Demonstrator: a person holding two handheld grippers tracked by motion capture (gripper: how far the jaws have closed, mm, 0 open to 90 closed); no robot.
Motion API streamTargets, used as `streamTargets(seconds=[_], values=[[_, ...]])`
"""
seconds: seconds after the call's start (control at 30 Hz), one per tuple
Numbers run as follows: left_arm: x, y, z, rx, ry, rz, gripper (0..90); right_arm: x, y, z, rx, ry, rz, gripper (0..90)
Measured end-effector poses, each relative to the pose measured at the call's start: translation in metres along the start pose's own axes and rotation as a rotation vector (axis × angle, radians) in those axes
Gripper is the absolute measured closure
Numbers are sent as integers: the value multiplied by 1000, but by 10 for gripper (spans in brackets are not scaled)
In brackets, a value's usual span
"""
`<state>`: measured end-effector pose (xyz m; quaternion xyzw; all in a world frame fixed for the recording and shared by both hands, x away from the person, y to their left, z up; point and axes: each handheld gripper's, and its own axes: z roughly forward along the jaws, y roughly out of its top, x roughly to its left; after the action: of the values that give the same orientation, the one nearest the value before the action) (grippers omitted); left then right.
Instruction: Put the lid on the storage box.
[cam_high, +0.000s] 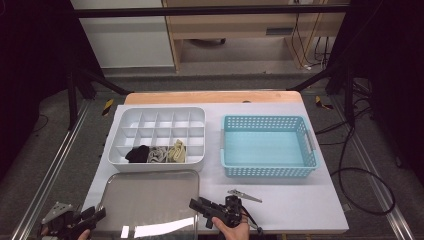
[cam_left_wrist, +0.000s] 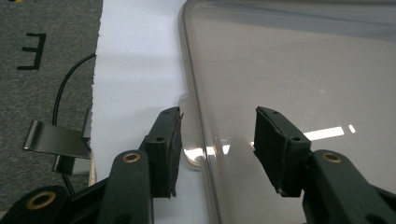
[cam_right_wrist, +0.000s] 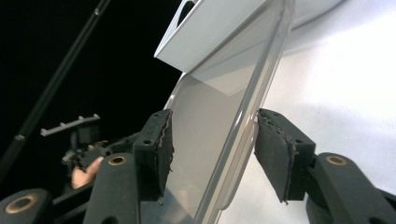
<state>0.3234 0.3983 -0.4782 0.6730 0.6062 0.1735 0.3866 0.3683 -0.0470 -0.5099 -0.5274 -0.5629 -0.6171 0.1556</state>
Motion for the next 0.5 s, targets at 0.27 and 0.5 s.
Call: streamTargets(seconds=[0.27, 0.5], values=[[0, 0, 0, -6, 2, -1, 509, -2, 0, -2, 0, 20, 55, 498], [-1, 0, 1, -5, 6, 0, 512, -4, -6, -6, 67, -1, 55, 473]])
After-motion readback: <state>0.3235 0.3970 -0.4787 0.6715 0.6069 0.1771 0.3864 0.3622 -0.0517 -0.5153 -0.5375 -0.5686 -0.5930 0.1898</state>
